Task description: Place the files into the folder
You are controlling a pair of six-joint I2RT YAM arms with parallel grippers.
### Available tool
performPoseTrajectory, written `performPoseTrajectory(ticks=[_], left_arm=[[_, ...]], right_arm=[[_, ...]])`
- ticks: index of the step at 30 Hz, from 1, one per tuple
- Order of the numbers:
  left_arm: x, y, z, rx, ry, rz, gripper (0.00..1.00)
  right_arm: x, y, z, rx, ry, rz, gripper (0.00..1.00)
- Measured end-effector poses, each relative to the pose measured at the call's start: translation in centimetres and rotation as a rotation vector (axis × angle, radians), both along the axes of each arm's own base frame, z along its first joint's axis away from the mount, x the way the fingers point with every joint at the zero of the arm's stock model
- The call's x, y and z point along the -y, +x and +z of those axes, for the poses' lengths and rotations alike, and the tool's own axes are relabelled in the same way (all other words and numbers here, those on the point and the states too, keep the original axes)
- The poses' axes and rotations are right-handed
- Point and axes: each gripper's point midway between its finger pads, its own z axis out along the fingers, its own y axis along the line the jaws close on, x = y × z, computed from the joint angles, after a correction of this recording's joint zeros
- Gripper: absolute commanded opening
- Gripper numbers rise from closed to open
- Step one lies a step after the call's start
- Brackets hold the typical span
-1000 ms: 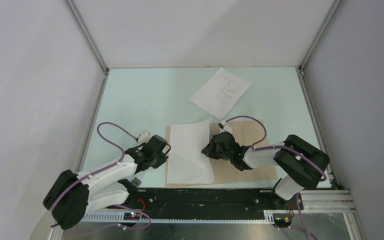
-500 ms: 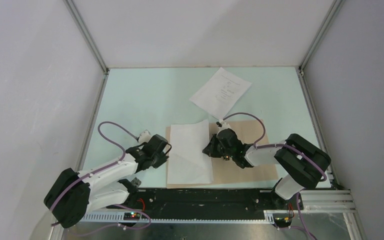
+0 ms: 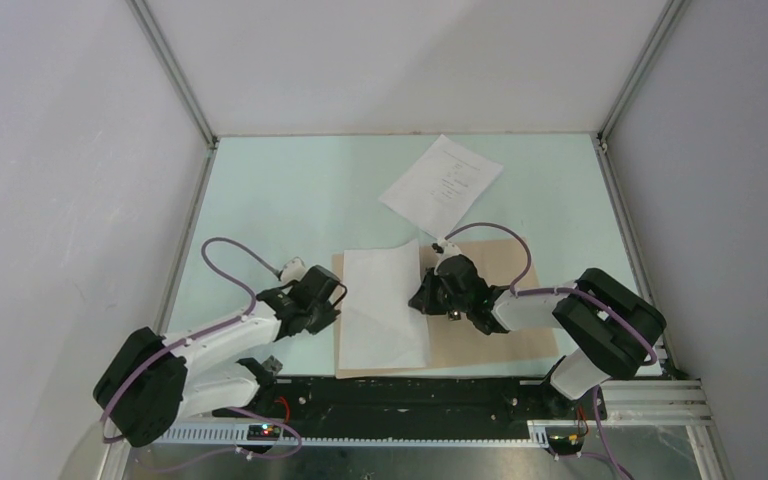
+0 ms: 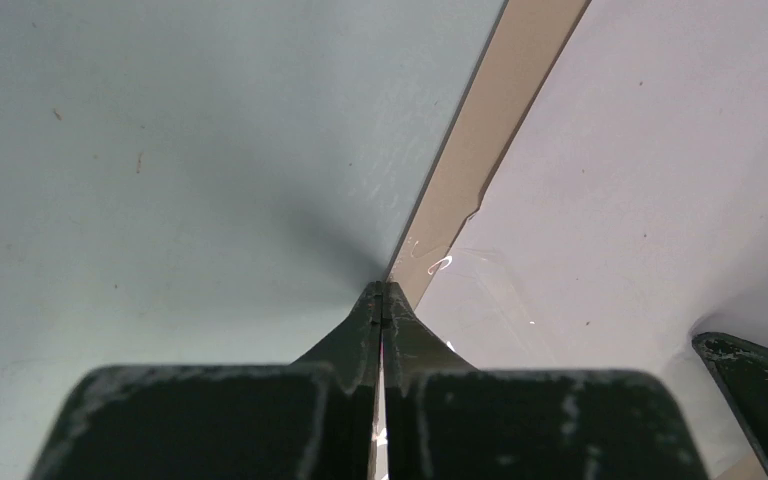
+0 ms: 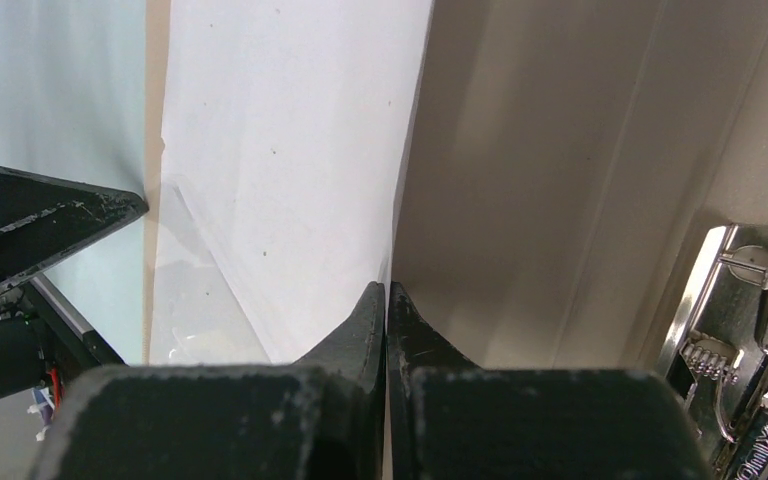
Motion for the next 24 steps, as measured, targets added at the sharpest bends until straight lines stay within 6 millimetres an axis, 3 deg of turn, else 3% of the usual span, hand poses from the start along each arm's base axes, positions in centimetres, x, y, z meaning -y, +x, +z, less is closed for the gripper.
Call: performPoseTrajectory(ticks=[3, 7, 11, 17, 24], left_arm=[[0.0, 0.1, 0.1, -0.001, 0.012, -0.017, 0.00], [-0.4, -0.1, 0.3, -0.010, 0.048, -0.052, 0.08], [-0.4, 1.0, 1.5, 0.015, 0.055, -0.068, 0.13], [0.1, 3.0, 2.6, 0.059, 0.025, -0.083, 0.12], [0.1, 4.4, 1.5, 0.047, 0.013, -0.082, 0.05]], right_arm=[[0.2, 0.0, -0.2, -0.002, -0.009, 0.005, 0.00], [0.3, -0.2, -0.3, -0.006, -0.015, 0.012, 0.00], [0.2, -0.2, -0.3, -0.008, -0.016, 0.013, 0.00], [0.2, -0.2, -0.3, -0.008, -0.015, 0.015, 0.00], [0.2, -0.3, -0.4, -0.012, -0.014, 0.018, 0.00]])
